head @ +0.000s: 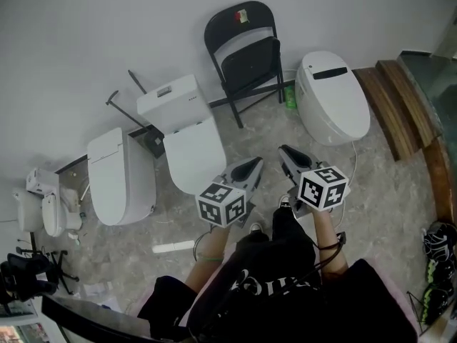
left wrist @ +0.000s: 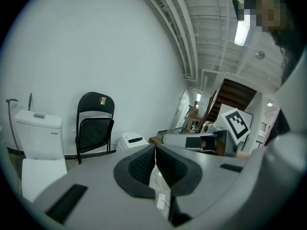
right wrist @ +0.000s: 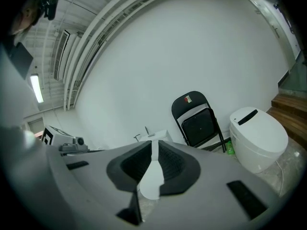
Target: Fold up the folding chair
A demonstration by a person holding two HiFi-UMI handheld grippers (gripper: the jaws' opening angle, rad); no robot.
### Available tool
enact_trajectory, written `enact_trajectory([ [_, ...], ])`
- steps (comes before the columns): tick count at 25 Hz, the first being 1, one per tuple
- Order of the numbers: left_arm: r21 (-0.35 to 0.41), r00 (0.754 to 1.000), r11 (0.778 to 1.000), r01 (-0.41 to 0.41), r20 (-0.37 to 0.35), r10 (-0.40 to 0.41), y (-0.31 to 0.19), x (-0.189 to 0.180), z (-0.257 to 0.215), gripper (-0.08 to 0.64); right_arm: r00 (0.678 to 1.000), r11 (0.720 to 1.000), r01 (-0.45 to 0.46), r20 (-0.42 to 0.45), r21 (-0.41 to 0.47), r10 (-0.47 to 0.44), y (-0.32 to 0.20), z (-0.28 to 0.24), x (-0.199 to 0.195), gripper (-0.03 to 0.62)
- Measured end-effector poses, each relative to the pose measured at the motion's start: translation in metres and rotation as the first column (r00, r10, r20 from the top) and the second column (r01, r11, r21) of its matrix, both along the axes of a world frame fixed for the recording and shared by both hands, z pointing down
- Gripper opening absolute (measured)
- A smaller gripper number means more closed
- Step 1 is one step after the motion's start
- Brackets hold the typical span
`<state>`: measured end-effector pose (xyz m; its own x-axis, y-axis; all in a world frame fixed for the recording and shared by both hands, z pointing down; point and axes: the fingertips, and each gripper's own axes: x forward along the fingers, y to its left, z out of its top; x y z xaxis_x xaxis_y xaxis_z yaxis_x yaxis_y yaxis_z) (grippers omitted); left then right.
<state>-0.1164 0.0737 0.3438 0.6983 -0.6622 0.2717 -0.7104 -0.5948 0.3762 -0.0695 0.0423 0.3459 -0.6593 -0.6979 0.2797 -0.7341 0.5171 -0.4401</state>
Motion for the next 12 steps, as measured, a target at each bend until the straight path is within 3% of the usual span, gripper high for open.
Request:
enact_trajectory([
  [12,-0.009,0.999,0.999,-0.031,-0.01,0.031,0.047,-0.006,0.004,0.005,1.0,1.0,-0.023,-0.007,0.001,0.023,0.054,-0.004,-0.004,0.049],
])
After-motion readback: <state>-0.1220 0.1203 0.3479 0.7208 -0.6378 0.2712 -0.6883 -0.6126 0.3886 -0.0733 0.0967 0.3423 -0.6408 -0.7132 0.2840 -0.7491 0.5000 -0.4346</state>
